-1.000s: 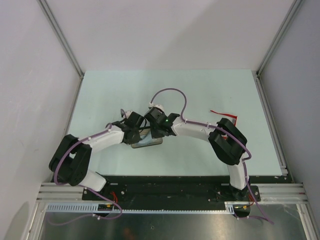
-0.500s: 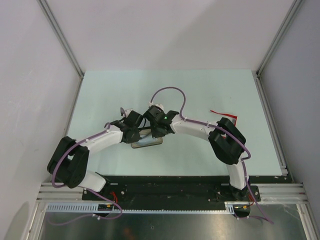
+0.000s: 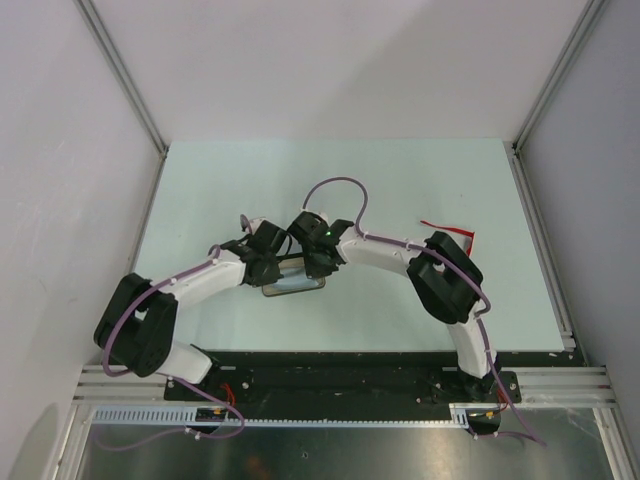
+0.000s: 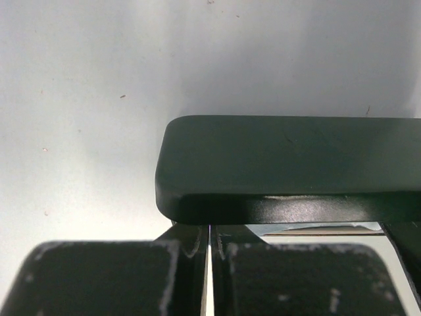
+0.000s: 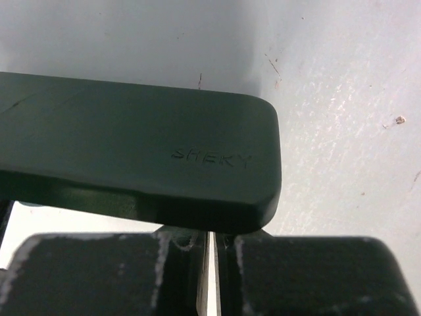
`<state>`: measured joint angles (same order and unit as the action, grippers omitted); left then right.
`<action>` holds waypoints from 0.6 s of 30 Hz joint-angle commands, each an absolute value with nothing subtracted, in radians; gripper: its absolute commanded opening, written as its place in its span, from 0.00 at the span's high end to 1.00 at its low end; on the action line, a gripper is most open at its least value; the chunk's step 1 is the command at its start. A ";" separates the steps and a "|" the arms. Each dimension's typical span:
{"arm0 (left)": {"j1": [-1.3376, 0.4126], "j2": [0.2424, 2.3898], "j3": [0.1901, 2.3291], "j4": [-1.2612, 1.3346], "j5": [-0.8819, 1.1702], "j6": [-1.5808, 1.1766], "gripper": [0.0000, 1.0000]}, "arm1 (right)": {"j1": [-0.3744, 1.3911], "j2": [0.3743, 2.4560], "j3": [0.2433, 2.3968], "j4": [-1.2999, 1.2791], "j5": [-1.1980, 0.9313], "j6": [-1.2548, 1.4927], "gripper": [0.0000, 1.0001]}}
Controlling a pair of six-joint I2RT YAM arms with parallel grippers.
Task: Organize the sunglasses
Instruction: Put down the folded cleaning cloth in the sunglasses case.
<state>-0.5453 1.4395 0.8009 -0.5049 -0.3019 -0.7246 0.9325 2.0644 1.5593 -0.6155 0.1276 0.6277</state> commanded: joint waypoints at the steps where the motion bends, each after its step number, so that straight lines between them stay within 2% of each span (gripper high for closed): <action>1: -0.541 1.454 0.838 -0.508 -0.304 -0.719 1.00 | 0.936 2.086 1.614 -0.627 0.129 0.621 0.95; 12: -0.540 1.488 0.827 -0.506 -0.310 -0.724 0.98 | 0.939 2.098 1.634 -0.661 0.158 0.615 0.89; 18: -0.540 1.479 0.830 -0.508 -0.318 -0.724 0.80 | 0.945 2.089 1.644 -0.686 0.178 0.614 0.66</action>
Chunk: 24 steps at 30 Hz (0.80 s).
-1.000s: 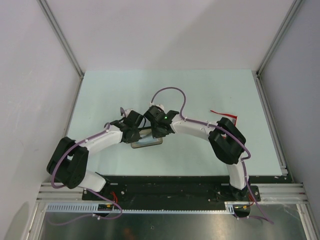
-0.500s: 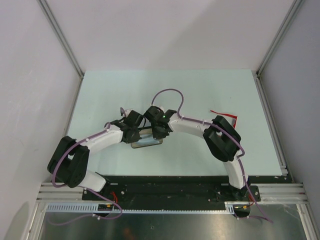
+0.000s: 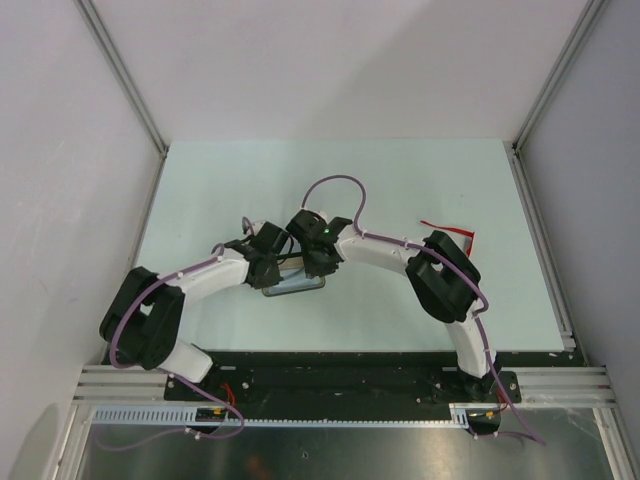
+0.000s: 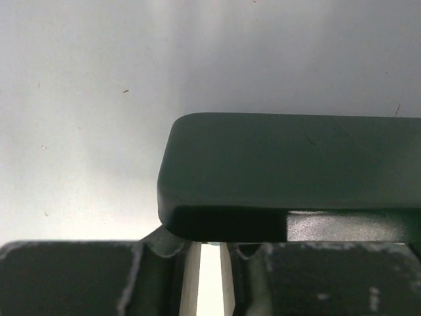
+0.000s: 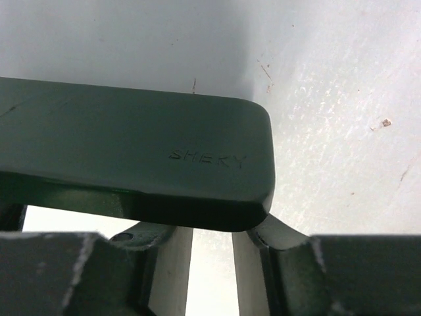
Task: Organize the sunglasses
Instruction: Put down the folded cleaning cloth in the sunglasses case.
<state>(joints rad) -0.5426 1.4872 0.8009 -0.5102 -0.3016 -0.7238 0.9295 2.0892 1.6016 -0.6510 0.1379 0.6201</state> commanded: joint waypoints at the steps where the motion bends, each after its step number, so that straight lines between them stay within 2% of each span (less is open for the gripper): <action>1: -0.541 1.468 0.833 -0.508 -0.316 -0.726 0.77 | 0.945 2.082 1.643 -0.686 0.178 0.614 0.64; 8: -0.541 1.395 0.848 -0.511 -0.311 -0.723 0.74 | 0.953 2.034 1.635 -0.670 0.202 0.615 0.65; 14: -0.540 1.339 0.857 -0.512 -0.304 -0.735 0.72 | 0.976 1.994 1.605 -0.598 0.206 0.604 0.76; 24: -0.540 1.385 0.819 -0.425 -0.296 -0.776 0.74 | 1.002 2.008 1.525 -0.413 0.244 0.569 0.83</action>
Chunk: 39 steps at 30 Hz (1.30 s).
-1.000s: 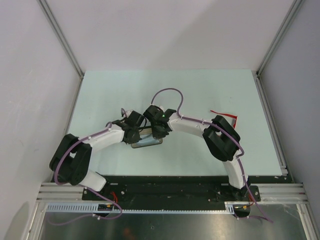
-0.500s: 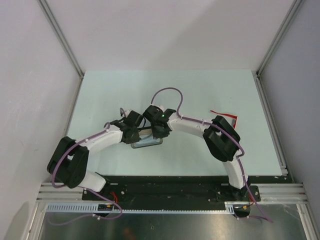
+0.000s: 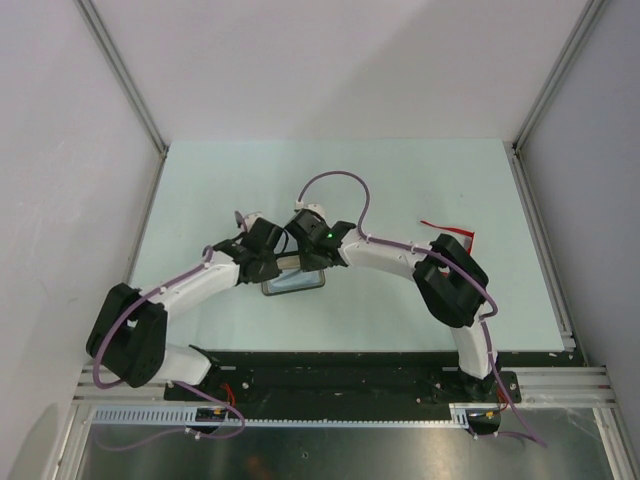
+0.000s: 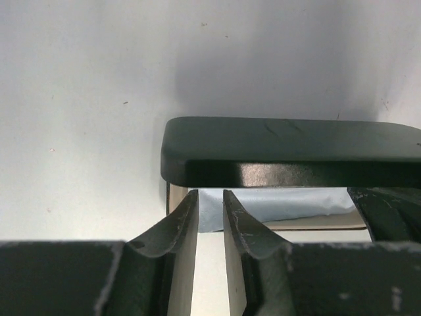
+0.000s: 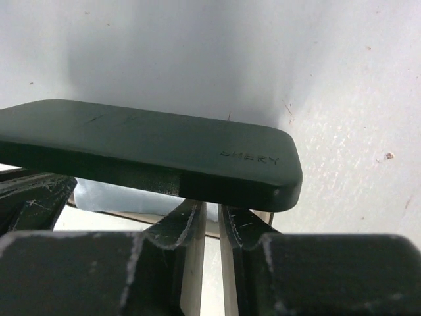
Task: Organize the sunglasses
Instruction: Put down the folded cleaning cloth in the sunglasses case, then pick up the corner of the glasses cleaning cloth from the sunglasses case.
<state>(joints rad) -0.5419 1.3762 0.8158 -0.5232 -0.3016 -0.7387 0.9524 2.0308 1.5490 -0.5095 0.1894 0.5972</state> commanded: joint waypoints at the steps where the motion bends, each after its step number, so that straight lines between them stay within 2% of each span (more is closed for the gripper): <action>1: -0.540 1.378 0.802 -0.393 -0.295 -0.781 0.74 | 1.003 2.016 1.523 -0.396 0.245 0.563 0.84; 13: -0.540 1.356 0.684 -0.255 -0.284 -0.893 0.76 | 1.051 1.999 1.416 -0.285 0.318 0.546 0.87; 23: -0.541 1.382 0.644 -0.227 -0.291 -0.937 0.74 | 1.055 2.022 1.397 -0.293 0.365 0.546 0.87; 39: -0.540 1.362 0.614 -0.230 -0.304 -0.940 0.71 | 1.028 1.997 1.370 -0.359 0.489 0.586 0.81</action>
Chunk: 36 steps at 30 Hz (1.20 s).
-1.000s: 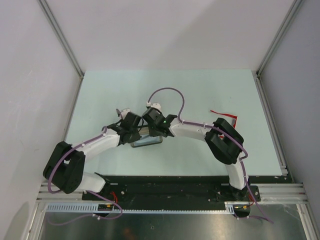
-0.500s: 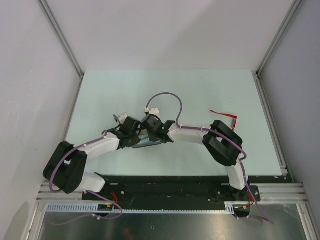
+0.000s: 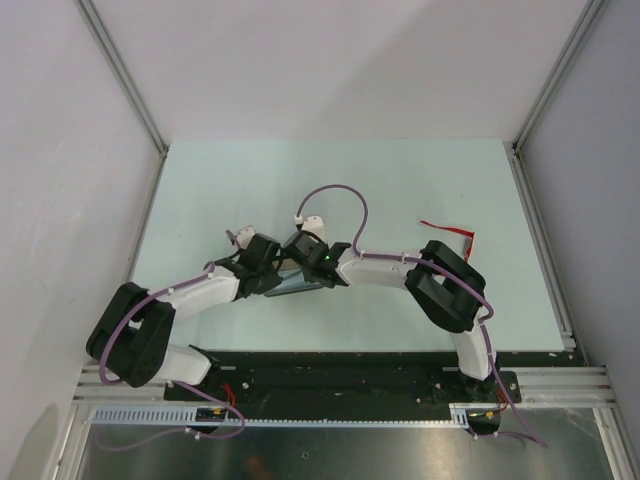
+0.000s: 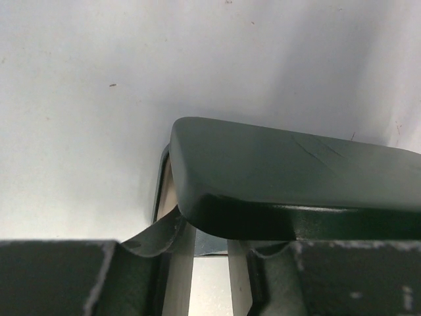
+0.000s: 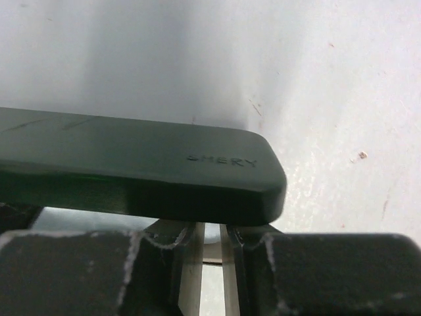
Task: Organize the sunglasses
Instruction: Pick up the corner of the glasses cleaning cloth from the sunglasses case.
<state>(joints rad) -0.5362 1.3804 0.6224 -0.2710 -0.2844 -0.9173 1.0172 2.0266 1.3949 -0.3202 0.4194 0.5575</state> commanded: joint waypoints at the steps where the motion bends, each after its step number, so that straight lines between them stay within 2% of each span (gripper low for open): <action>1: -0.541 1.358 0.612 -0.232 -0.304 -0.939 0.69 | 1.028 1.994 1.368 -0.362 0.492 0.589 0.81; 11: -0.541 1.298 0.614 -0.238 -0.308 -0.923 0.64 | 1.028 1.983 1.347 -0.359 0.469 0.600 0.66; 15: -0.540 1.259 0.614 -0.256 -0.327 -0.917 0.59 | 1.025 1.991 1.348 -0.354 0.442 0.603 0.65; 21: -0.541 1.259 0.607 -0.273 -0.325 -0.916 0.59 | 1.020 2.011 1.348 -0.351 0.402 0.606 0.66; 30: -0.540 1.266 0.600 -0.279 -0.318 -0.917 0.59 | 1.014 2.014 1.348 -0.347 0.361 0.611 0.78; 32: -0.541 1.264 0.600 -0.279 -0.316 -0.917 0.58 | 1.011 2.011 1.348 -0.348 0.359 0.614 0.87; 34: -0.540 1.262 0.603 -0.281 -0.316 -0.914 0.58 | 1.012 2.005 1.348 -0.348 0.357 0.617 0.91; 35: -0.541 1.262 0.601 -0.281 -0.316 -0.913 0.58 | 1.011 2.002 1.348 -0.347 0.360 0.617 0.99; 36: -0.540 1.261 0.601 -0.282 -0.316 -0.911 0.58 | 1.012 1.999 1.348 -0.345 0.357 0.618 1.00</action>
